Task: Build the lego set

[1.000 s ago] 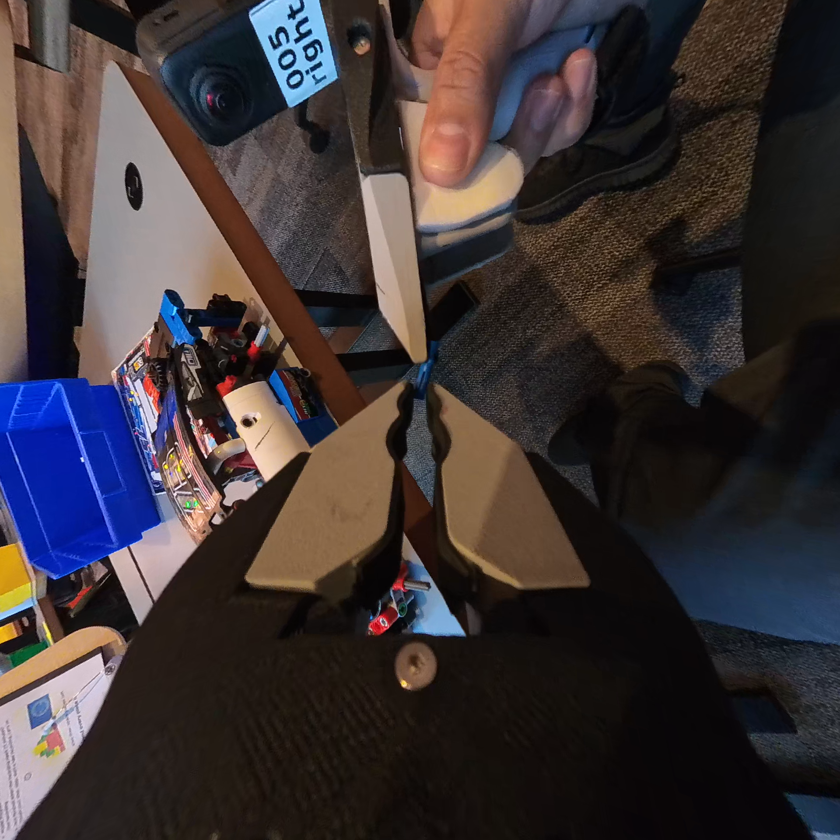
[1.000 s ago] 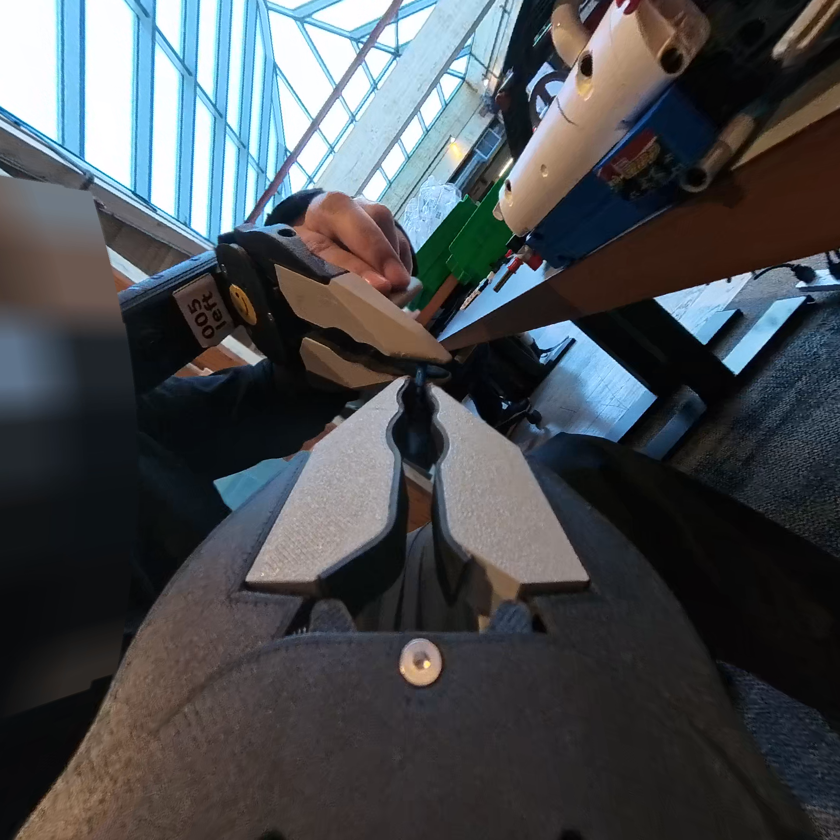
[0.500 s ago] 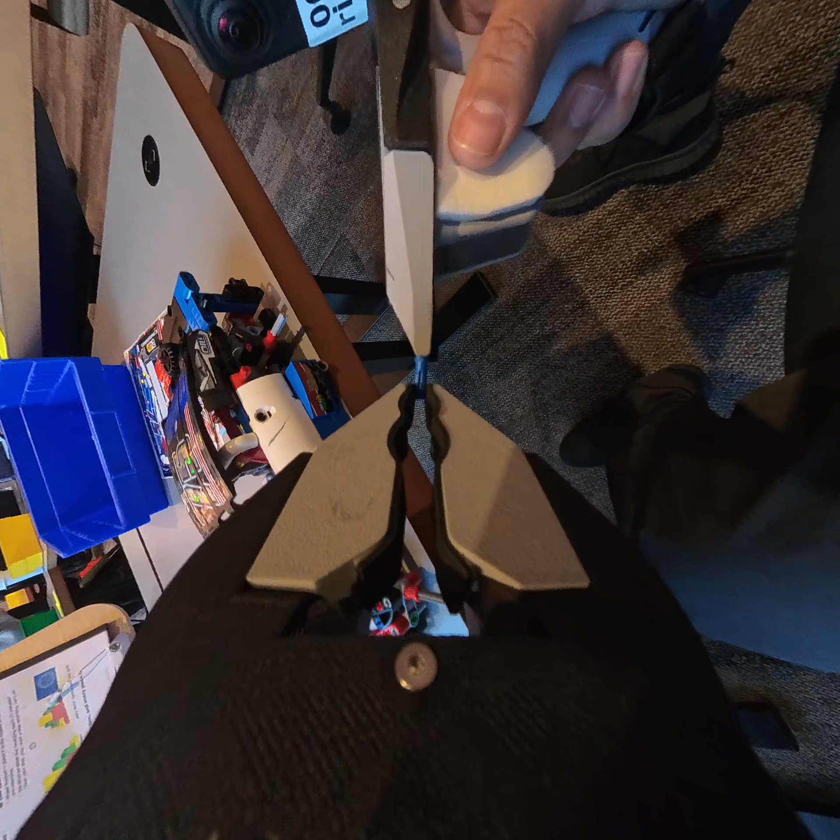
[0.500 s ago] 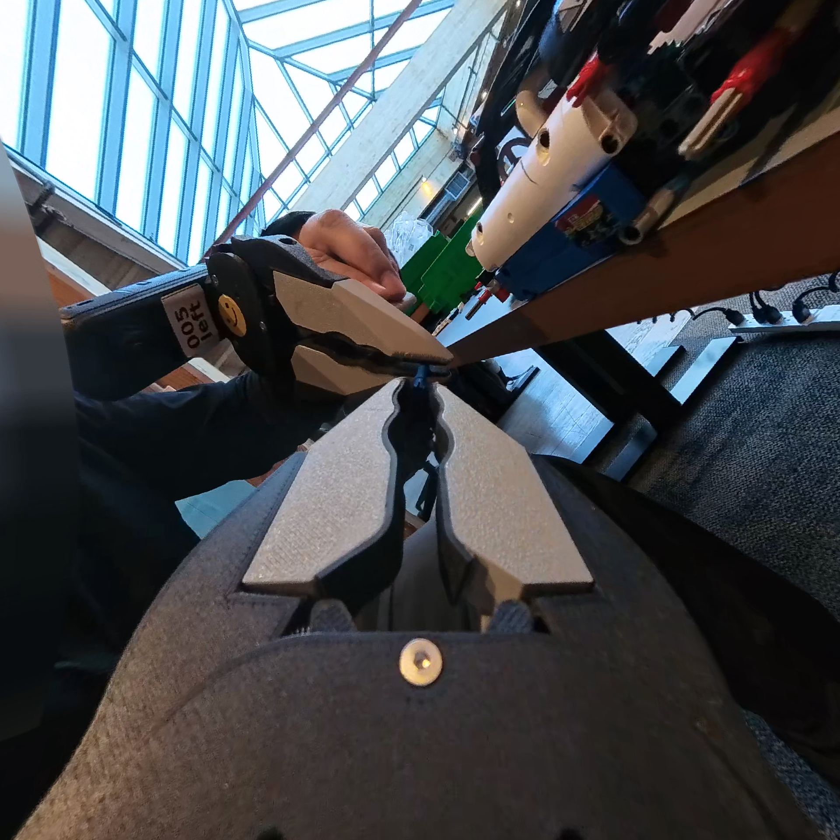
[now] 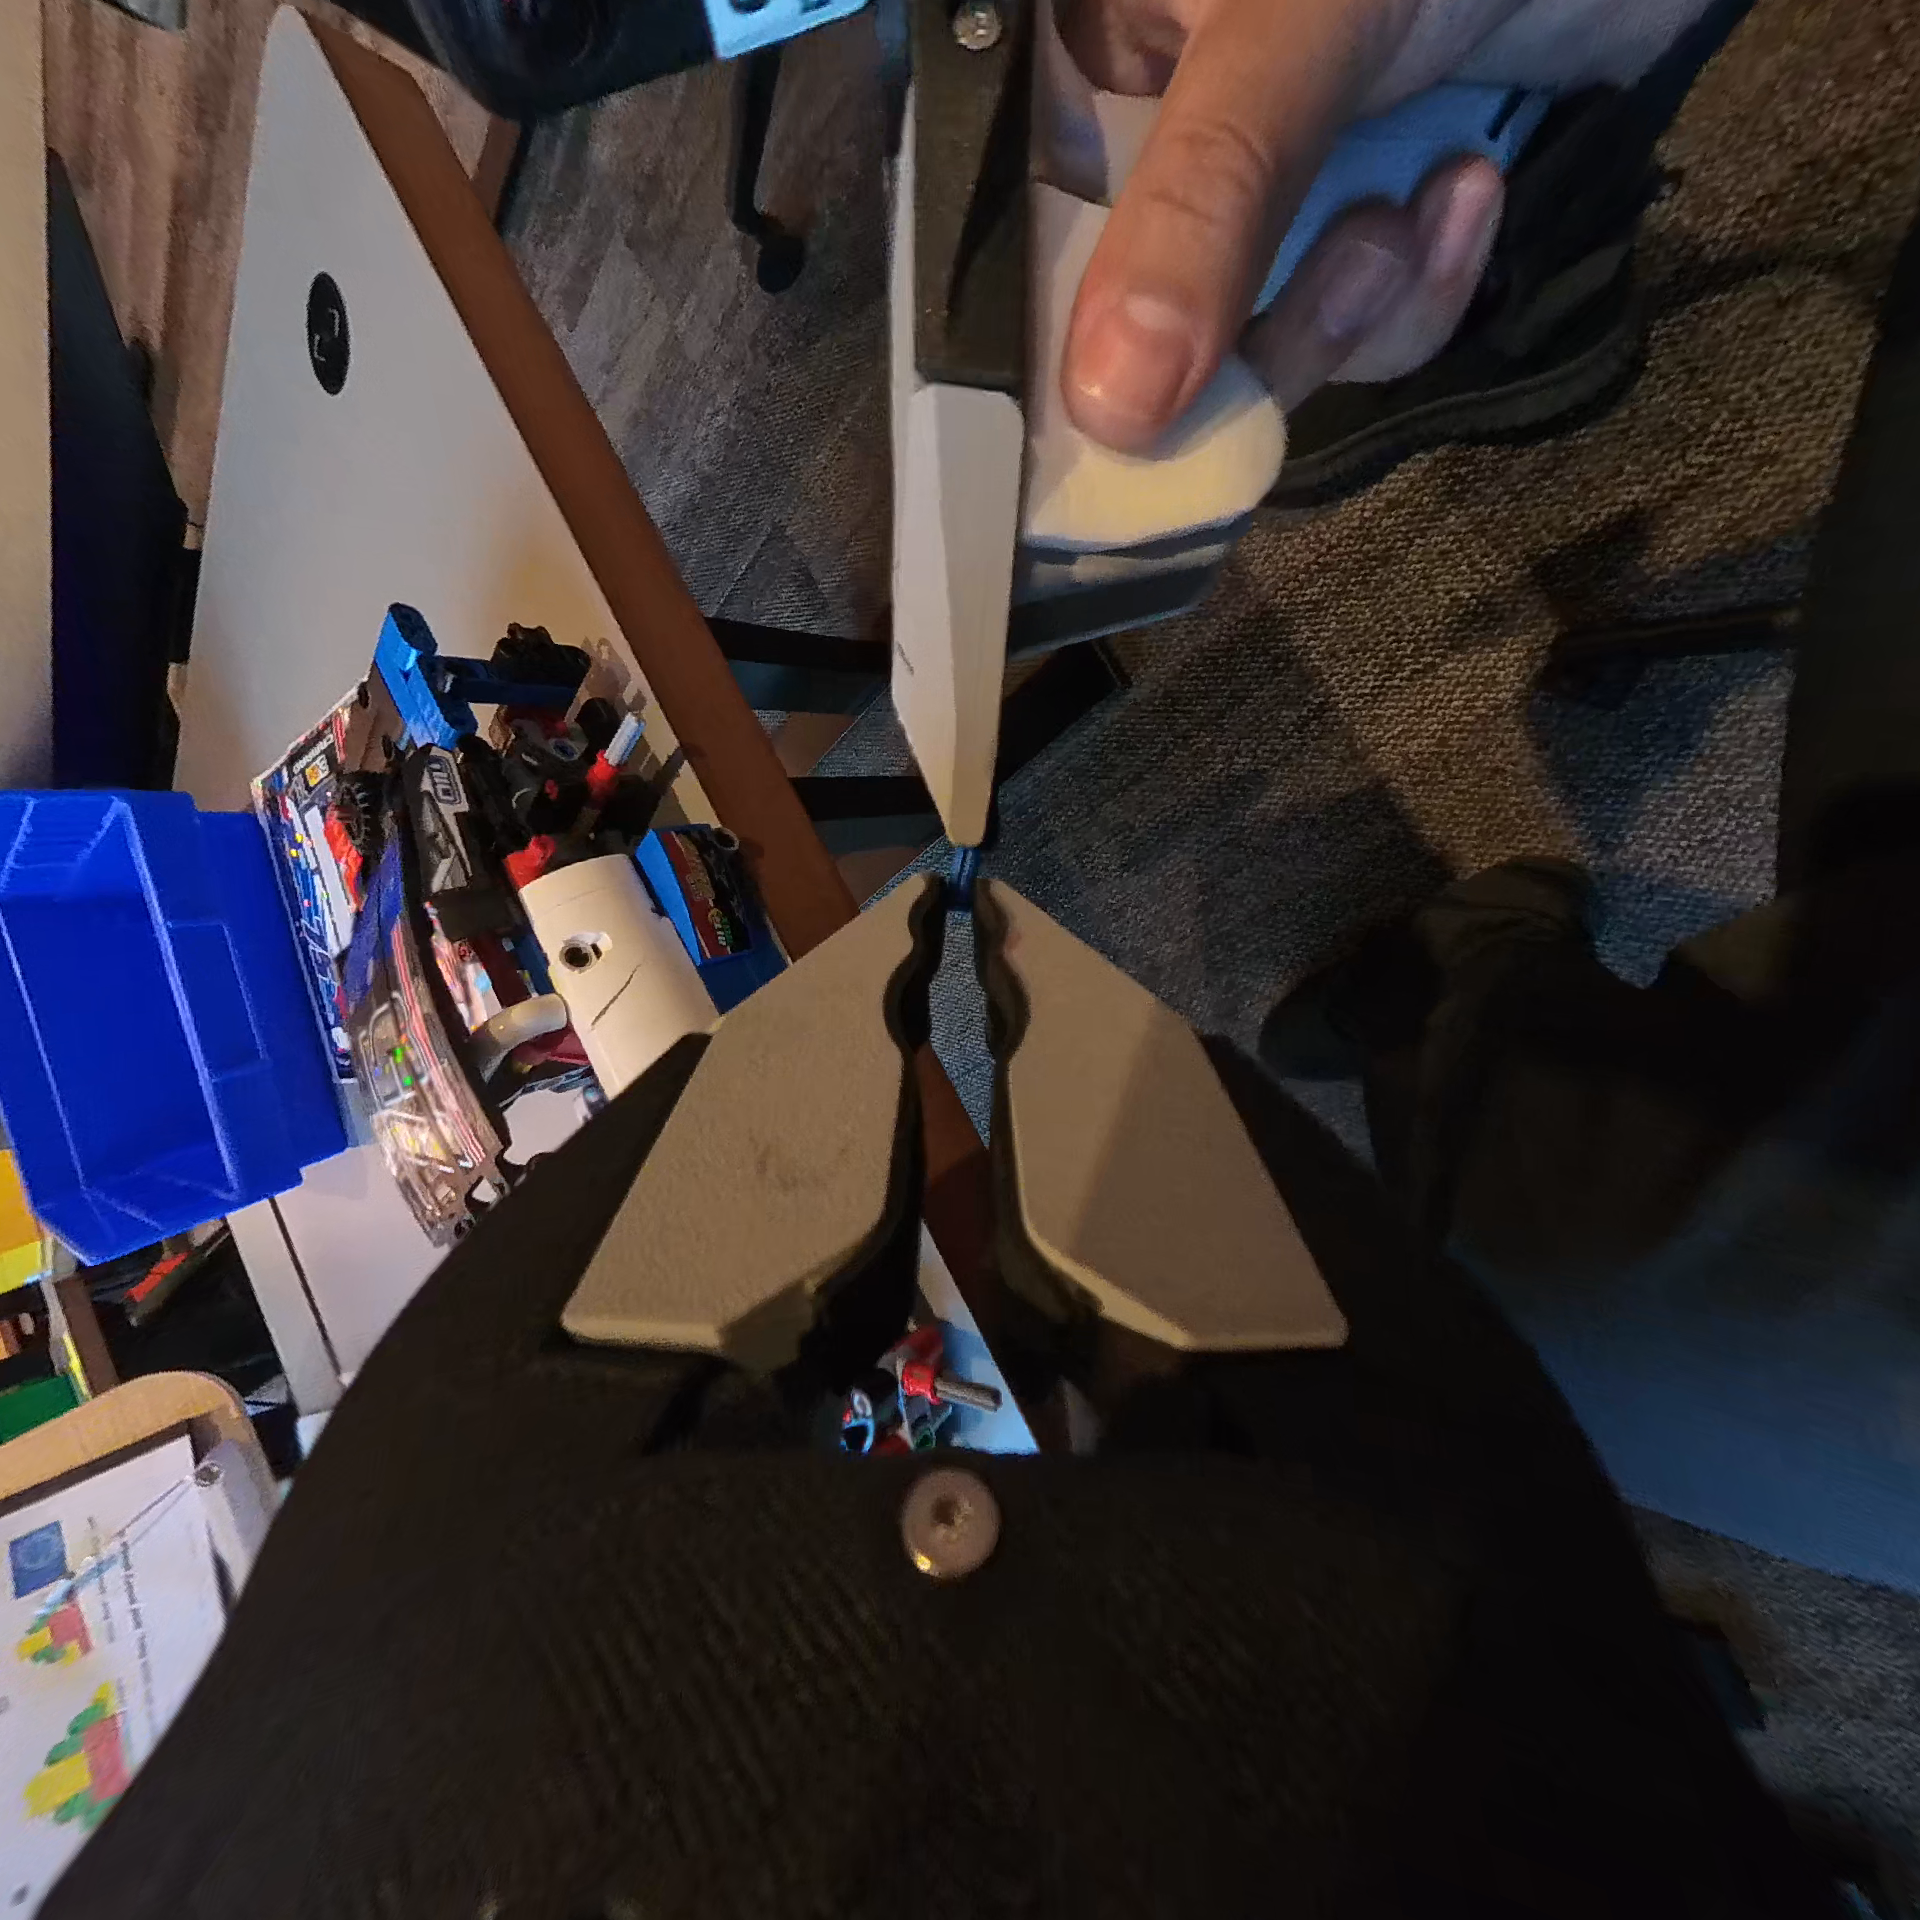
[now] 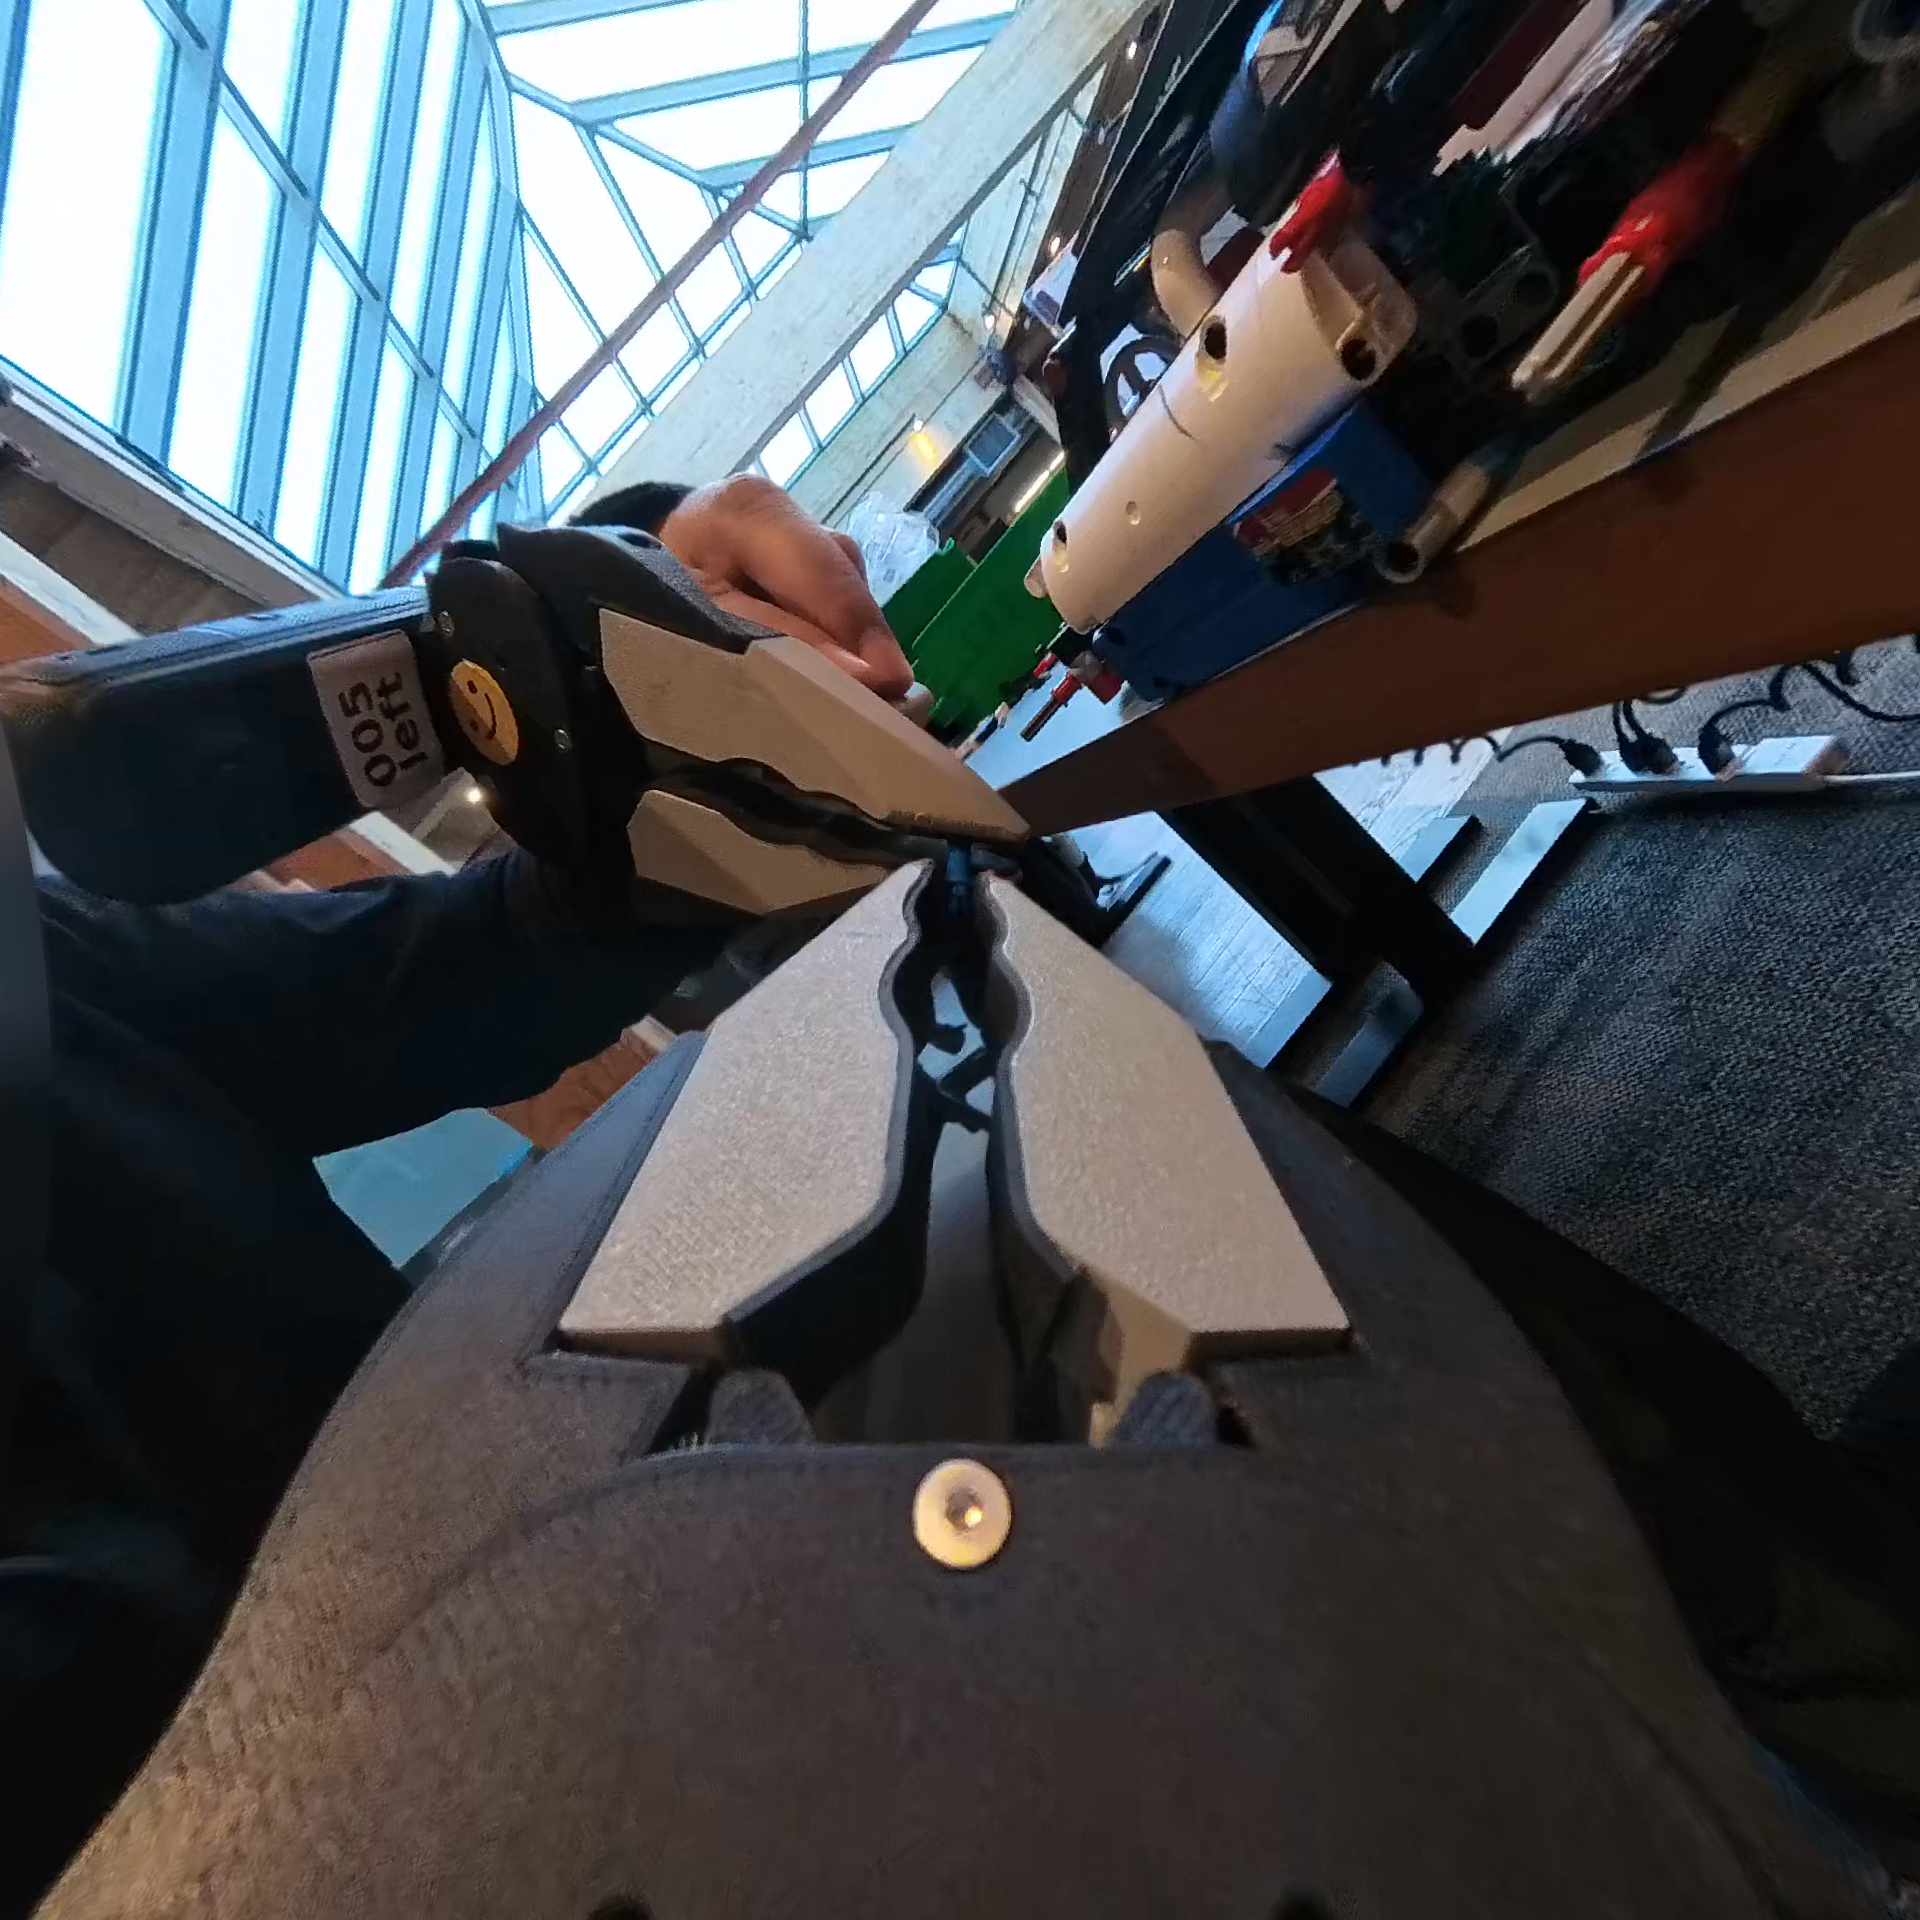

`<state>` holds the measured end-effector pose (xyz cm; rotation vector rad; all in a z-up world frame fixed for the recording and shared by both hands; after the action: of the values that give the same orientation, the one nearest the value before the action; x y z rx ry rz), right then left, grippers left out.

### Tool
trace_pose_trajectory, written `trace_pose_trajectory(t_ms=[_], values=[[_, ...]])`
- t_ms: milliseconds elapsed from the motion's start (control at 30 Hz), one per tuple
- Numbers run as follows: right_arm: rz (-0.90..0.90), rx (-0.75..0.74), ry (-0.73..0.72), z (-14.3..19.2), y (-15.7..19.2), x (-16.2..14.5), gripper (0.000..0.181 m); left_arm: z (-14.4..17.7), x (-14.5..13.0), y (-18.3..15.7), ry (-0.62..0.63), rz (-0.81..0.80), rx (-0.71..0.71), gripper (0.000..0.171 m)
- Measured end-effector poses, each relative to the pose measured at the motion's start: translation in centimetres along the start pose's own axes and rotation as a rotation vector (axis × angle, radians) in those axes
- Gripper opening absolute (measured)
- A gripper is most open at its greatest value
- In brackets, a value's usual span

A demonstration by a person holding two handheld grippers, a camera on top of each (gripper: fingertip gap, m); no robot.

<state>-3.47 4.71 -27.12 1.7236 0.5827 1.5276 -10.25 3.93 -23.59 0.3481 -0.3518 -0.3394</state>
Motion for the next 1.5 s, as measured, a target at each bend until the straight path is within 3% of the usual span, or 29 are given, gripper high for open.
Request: trace_pose_trajectory(t_ms=[300,633,900,1100,1500], values=[[-0.062,0.022,-0.087,-0.2,-0.7,0.1,0.002,0.1,-0.7,1.0,-0.019,0.093,0.03,0.01],[-0.041,-0.005,-0.112,-0.3,-1.4,0.0,0.003,2.8,-1.9,2.0,-0.138,0.328,0.034,0.015],[-0.067,0.027,-0.123,-0.2,-1.2,0.2,0.002,0.2,-0.6,0.4,-0.065,0.178,0.058,0.019],[-0.05,0.022,-0.103,-0.3,-0.9,0.1,0.002,-0.5,-0.4,0.4,-0.075,0.182,0.063,0.021],[-0.043,0.049,-0.098,-0.5,-0.8,0.0,0.002,-0.8,-0.1,0.3,-0.099,0.171,0.051,0.01]])
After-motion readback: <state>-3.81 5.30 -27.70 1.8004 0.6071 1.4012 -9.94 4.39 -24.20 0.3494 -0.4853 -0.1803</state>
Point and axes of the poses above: each gripper's, where its closed fingertips meet, z back along the fingers, x out of its top, y = z × x across the jaws, the point moved 5 cm from there along z, back along the fingers, and after that the axes turned 13 degrees about -x, right-handed, at the moved point
